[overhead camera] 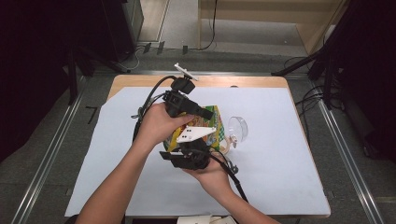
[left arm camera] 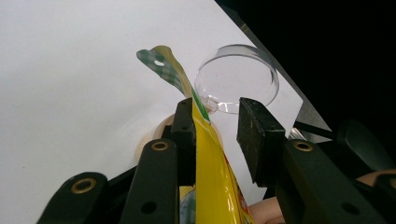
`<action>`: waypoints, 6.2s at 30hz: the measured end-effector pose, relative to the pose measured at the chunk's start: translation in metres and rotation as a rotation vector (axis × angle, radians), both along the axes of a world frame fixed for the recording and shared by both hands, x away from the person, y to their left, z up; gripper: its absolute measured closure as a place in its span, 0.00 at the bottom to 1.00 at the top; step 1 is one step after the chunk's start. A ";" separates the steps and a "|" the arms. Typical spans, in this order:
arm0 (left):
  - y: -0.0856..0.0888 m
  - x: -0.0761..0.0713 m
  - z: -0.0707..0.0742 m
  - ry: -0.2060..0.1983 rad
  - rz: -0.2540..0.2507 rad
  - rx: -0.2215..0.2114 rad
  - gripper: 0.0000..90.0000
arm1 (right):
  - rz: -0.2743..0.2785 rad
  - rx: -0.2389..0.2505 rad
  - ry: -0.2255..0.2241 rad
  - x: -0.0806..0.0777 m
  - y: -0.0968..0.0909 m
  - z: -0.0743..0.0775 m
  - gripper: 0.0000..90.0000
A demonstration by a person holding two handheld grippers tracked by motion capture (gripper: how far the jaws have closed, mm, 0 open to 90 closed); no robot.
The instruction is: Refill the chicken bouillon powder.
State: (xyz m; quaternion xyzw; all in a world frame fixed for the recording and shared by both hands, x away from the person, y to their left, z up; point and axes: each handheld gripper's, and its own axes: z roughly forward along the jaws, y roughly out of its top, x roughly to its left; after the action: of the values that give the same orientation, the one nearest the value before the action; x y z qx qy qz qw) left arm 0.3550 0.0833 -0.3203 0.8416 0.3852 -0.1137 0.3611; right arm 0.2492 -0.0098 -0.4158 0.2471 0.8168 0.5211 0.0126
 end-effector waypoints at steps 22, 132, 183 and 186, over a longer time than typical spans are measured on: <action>0.003 0.009 -0.005 0.044 0.016 0.006 0.76 | 0.012 -0.019 0.045 0.007 0.003 0.002 0.77; 0.000 0.020 0.000 0.103 0.006 0.013 0.80 | 0.013 -0.020 0.024 0.009 0.001 0.009 0.73; -0.005 0.001 0.003 0.011 0.016 0.055 0.79 | 0.014 -0.023 -0.005 0.005 -0.002 0.006 0.74; -0.003 -0.001 0.000 0.007 0.017 0.052 0.79 | 0.018 -0.024 -0.008 0.003 -0.001 0.002 0.73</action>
State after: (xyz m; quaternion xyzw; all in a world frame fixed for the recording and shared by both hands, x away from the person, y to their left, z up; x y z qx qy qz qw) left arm 0.3540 0.0799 -0.3207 0.8470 0.3963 -0.1036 0.3387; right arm 0.2526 -0.0105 -0.4143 0.2376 0.8253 0.5122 0.0139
